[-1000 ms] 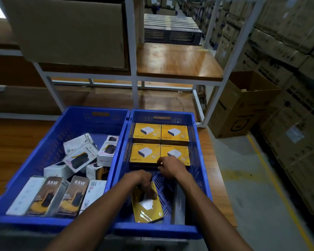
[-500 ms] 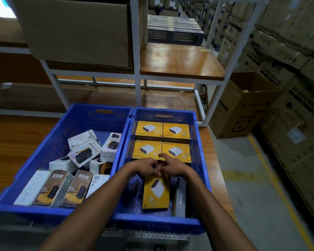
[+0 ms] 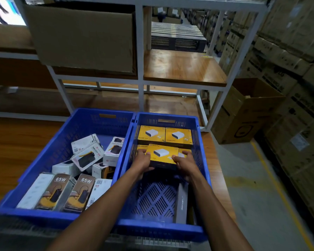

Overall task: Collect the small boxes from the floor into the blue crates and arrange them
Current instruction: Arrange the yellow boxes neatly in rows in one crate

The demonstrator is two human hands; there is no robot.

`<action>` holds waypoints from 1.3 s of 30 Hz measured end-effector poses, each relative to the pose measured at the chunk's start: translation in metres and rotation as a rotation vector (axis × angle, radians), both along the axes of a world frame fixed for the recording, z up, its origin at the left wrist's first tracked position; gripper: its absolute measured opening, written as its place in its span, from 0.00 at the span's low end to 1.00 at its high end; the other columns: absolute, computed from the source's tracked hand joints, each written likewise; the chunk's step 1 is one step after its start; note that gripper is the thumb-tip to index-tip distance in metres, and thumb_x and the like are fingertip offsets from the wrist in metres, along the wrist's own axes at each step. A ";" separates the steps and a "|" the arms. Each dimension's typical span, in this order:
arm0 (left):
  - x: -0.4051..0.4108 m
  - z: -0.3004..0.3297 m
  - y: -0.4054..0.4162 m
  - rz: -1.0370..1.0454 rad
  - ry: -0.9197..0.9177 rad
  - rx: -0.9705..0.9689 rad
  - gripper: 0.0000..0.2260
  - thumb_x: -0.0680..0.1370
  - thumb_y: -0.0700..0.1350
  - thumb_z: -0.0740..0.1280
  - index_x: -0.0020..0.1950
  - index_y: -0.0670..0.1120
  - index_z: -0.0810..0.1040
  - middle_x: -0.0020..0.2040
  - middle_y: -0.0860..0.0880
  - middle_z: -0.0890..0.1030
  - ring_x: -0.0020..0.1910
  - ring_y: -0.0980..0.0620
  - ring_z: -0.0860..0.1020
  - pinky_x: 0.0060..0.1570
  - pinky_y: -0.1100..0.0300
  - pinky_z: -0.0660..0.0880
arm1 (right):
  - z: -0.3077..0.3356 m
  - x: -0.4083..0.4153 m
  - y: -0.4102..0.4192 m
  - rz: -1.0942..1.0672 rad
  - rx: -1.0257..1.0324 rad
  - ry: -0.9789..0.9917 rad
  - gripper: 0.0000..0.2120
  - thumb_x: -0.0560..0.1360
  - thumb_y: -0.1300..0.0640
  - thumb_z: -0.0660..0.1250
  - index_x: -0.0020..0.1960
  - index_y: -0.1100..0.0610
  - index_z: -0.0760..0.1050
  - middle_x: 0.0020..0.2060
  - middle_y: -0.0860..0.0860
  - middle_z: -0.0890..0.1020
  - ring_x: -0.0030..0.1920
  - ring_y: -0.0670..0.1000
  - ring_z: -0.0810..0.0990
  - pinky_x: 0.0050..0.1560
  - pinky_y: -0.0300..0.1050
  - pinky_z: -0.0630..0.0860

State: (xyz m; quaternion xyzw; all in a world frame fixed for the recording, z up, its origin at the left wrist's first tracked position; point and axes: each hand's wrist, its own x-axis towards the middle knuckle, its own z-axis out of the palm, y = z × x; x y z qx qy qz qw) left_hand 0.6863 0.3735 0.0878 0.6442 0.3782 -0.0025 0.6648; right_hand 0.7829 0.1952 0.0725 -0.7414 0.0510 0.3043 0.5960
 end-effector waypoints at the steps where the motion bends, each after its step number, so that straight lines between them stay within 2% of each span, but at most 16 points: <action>1: 0.000 -0.003 0.000 -0.050 0.030 0.059 0.21 0.87 0.49 0.61 0.80 0.49 0.63 0.77 0.44 0.66 0.63 0.43 0.74 0.58 0.45 0.82 | -0.002 0.001 0.003 0.006 -0.021 -0.044 0.32 0.77 0.53 0.75 0.76 0.51 0.64 0.68 0.59 0.77 0.55 0.55 0.82 0.53 0.55 0.82; 3: -0.001 -0.005 0.000 -0.194 0.128 0.326 0.29 0.84 0.52 0.66 0.82 0.47 0.60 0.79 0.42 0.67 0.67 0.40 0.75 0.65 0.47 0.78 | 0.003 -0.001 0.009 0.063 -0.098 -0.127 0.32 0.80 0.55 0.72 0.80 0.55 0.63 0.75 0.58 0.73 0.69 0.59 0.76 0.68 0.59 0.76; 5: -0.003 -0.006 -0.003 -0.275 0.170 0.566 0.33 0.82 0.53 0.69 0.82 0.45 0.59 0.79 0.41 0.67 0.73 0.38 0.71 0.67 0.49 0.73 | 0.005 -0.003 0.015 0.158 -0.187 -0.182 0.30 0.83 0.57 0.68 0.81 0.59 0.61 0.77 0.57 0.69 0.73 0.60 0.72 0.69 0.56 0.73; 7: -0.006 -0.007 -0.007 -0.316 0.150 0.710 0.32 0.81 0.53 0.71 0.80 0.45 0.62 0.77 0.41 0.67 0.74 0.38 0.69 0.66 0.47 0.72 | 0.005 -0.002 0.019 0.235 -0.256 -0.189 0.26 0.83 0.59 0.67 0.79 0.60 0.65 0.72 0.60 0.73 0.67 0.60 0.75 0.63 0.55 0.74; 9: -0.010 -0.007 -0.011 -0.367 0.140 0.830 0.27 0.79 0.55 0.73 0.74 0.50 0.67 0.74 0.44 0.66 0.73 0.39 0.66 0.63 0.44 0.74 | 0.003 -0.001 0.020 0.280 -0.299 -0.202 0.18 0.82 0.60 0.68 0.70 0.59 0.71 0.63 0.60 0.77 0.57 0.58 0.78 0.57 0.57 0.76; 10: -0.012 -0.006 -0.013 -0.403 0.149 0.893 0.25 0.78 0.56 0.74 0.70 0.52 0.69 0.73 0.46 0.64 0.72 0.40 0.64 0.62 0.44 0.74 | 0.001 0.000 0.021 0.284 -0.324 -0.211 0.18 0.81 0.60 0.68 0.70 0.59 0.72 0.63 0.59 0.78 0.57 0.58 0.78 0.59 0.59 0.77; 13: -0.016 -0.008 -0.017 -0.527 0.178 1.131 0.24 0.76 0.55 0.75 0.67 0.53 0.69 0.71 0.45 0.63 0.69 0.41 0.65 0.60 0.46 0.75 | 0.002 0.004 0.024 0.304 -0.373 -0.254 0.31 0.78 0.61 0.71 0.79 0.59 0.66 0.71 0.59 0.76 0.67 0.60 0.77 0.66 0.58 0.77; 16: -0.014 -0.008 -0.020 -0.570 0.185 1.277 0.21 0.77 0.46 0.73 0.66 0.51 0.68 0.66 0.45 0.70 0.64 0.41 0.72 0.58 0.45 0.73 | 0.008 0.006 0.028 0.315 -0.449 -0.304 0.37 0.74 0.60 0.76 0.80 0.57 0.66 0.70 0.57 0.77 0.69 0.59 0.77 0.62 0.48 0.76; 18: -0.013 -0.005 -0.020 -0.589 0.212 1.343 0.21 0.77 0.42 0.72 0.67 0.50 0.69 0.64 0.45 0.73 0.62 0.41 0.75 0.58 0.45 0.71 | 0.009 0.007 0.032 0.300 -0.457 -0.320 0.38 0.73 0.59 0.79 0.79 0.58 0.67 0.69 0.57 0.78 0.68 0.58 0.77 0.64 0.49 0.77; 21: -0.011 0.004 -0.020 -0.592 0.248 1.380 0.21 0.77 0.38 0.70 0.68 0.46 0.71 0.64 0.44 0.73 0.57 0.41 0.79 0.52 0.47 0.73 | 0.013 0.007 0.040 0.312 -0.449 -0.346 0.38 0.73 0.55 0.79 0.79 0.58 0.68 0.69 0.56 0.79 0.69 0.57 0.77 0.67 0.50 0.76; 24: -0.007 0.009 -0.017 -0.590 0.278 1.397 0.16 0.78 0.36 0.69 0.66 0.43 0.74 0.63 0.42 0.73 0.55 0.41 0.79 0.43 0.49 0.74 | 0.016 0.008 0.045 0.357 -0.427 -0.369 0.34 0.75 0.52 0.78 0.77 0.58 0.71 0.70 0.53 0.79 0.69 0.57 0.77 0.62 0.47 0.74; 27: -0.006 0.008 -0.013 -0.603 0.308 1.399 0.16 0.79 0.37 0.69 0.66 0.41 0.75 0.64 0.42 0.74 0.57 0.40 0.80 0.45 0.49 0.76 | 0.017 0.006 0.045 0.428 -0.393 -0.368 0.24 0.76 0.57 0.77 0.71 0.55 0.77 0.64 0.51 0.83 0.65 0.54 0.80 0.58 0.44 0.74; 31: -0.006 0.006 -0.013 -0.584 0.303 1.365 0.17 0.79 0.39 0.69 0.68 0.40 0.75 0.67 0.41 0.73 0.57 0.38 0.81 0.47 0.47 0.78 | 0.006 0.010 0.039 0.537 -0.358 -0.345 0.20 0.76 0.59 0.75 0.65 0.48 0.78 0.60 0.46 0.85 0.62 0.53 0.82 0.63 0.58 0.80; 34: -0.008 0.007 -0.015 -0.554 0.262 1.340 0.19 0.81 0.45 0.68 0.70 0.44 0.70 0.67 0.42 0.70 0.53 0.37 0.81 0.42 0.47 0.74 | 0.001 0.016 0.034 0.575 -0.348 -0.349 0.19 0.76 0.60 0.72 0.65 0.47 0.79 0.62 0.47 0.84 0.64 0.54 0.81 0.66 0.61 0.78; 36: -0.008 0.002 -0.019 -0.572 0.177 1.294 0.18 0.82 0.53 0.67 0.68 0.47 0.68 0.66 0.43 0.71 0.51 0.38 0.80 0.41 0.49 0.74 | 0.019 0.010 0.030 0.530 -0.359 -0.378 0.21 0.79 0.62 0.69 0.71 0.53 0.77 0.68 0.51 0.81 0.69 0.54 0.77 0.70 0.54 0.75; 39: -0.006 0.001 -0.031 -0.774 0.073 0.964 0.22 0.79 0.66 0.66 0.63 0.52 0.75 0.58 0.48 0.80 0.51 0.45 0.81 0.49 0.48 0.80 | 0.029 0.011 0.018 0.468 -0.434 -0.401 0.23 0.82 0.60 0.66 0.77 0.59 0.71 0.73 0.55 0.76 0.72 0.56 0.75 0.68 0.50 0.72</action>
